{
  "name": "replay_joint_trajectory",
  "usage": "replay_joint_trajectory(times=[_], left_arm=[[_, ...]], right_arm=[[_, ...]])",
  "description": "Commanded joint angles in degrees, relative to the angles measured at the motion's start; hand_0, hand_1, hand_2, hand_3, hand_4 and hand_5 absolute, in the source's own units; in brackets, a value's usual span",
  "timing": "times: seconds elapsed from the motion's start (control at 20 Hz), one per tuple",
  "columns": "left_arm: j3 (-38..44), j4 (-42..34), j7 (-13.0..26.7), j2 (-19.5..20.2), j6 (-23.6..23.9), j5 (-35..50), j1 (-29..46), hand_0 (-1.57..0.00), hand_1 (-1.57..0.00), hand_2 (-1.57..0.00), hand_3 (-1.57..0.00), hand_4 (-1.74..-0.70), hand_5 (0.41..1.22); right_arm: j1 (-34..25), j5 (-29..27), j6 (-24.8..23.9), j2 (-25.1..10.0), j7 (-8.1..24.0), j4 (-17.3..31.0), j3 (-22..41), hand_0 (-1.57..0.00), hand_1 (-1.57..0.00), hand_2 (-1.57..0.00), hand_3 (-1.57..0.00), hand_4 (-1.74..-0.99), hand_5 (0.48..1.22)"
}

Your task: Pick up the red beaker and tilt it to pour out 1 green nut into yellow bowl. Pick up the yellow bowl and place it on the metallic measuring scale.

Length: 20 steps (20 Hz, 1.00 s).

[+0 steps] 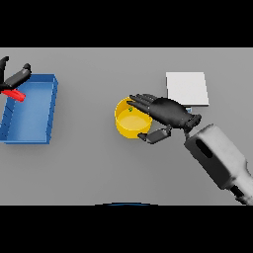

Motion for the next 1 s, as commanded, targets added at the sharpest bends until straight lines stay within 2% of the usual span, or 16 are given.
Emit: replay_joint_trajectory(times=[0.0, 0.1, 0.15, 0.3, 0.45, 0.6, 0.75, 0.95], left_arm=[[0.1, -0.2, -0.4, -0.1, 0.0, 0.4, 0.4, 0.0, 0.0, 0.0, 0.0, -0.76, 0.72], [0.6, -0.6, -1.1, 0.1, 0.2, 1.0, 0.8, 0.0, 0.0, 0.0, 0.0, -0.77, 0.721], [0.9, -1.0, -1.3, 0.3, 0.1, 1.5, 0.8, 0.0, 0.0, 0.0, 0.0, -0.78, 0.721], [0.9, -0.1, -1.6, -0.1, 0.2, 1.3, 0.6, 0.0, 0.0, 0.0, 0.0, -0.79, 0.728], [0.8, 0.2, -1.7, -0.6, 0.7, 1.3, 0.7, 0.0, 0.0, 0.0, 0.0, -0.8, 0.727], [1.1, 0.6, -2.3, -0.3, 0.4, 1.4, 0.3, 0.0, 0.0, 0.0, 0.0, -0.8, 0.724], [0.9, 0.8, -1.7, -0.6, 0.0, 1.6, 0.1, 0.0, 0.0, 0.0, 0.0, -0.8, 0.723], [0.8, -0.8, -1.3, 0.2, 0.3, 1.8, 0.8, 0.0, 0.0, 0.0, 0.0, -0.79, 0.728]], right_arm=[[-1.1, 0.2, 0.7, 0.3, -0.3, 0.8, 0.6, 0.0, 0.0, 0.0, 0.0, -1.212, 0.638], [-2.2, 1.0, 2.1, 0.4, -1.0, 2.0, 2.1, 0.0, 0.0, 0.0, 0.0, -1.212, 0.645], [-3.0, 1.3, 2.4, 0.8, -0.3, 2.9, 2.4, 0.0, 0.0, 0.0, 0.0, -1.214, 0.648], [-3.5, 2.7, 2.2, 0.5, -3.6, 5.3, 4.3, 0.0, 0.0, 0.0, 0.0, -1.224, 0.653], [-4.9, 3.5, 3.2, 0.7, -4.3, 7.2, 5.6, 0.0, 0.0, 0.0, 0.0, -1.242, 0.664], [-6.2, 4.3, 4.1, 1.5, -3.6, 9.6, 6.7, 0.0, 0.0, 0.0, 0.0, -1.26, 0.676], [-6.9, 4.7, 4.3, 1.9, -4.9, 12.7, 7.5, 0.0, 0.0, 0.0, 0.0, -1.277, 0.692], [-7.6, 4.9, 4.7, 2.3, -6.1, 14.5, 8.2, 0.0, 0.0, 0.0, 0.0, -1.285, 0.706]])
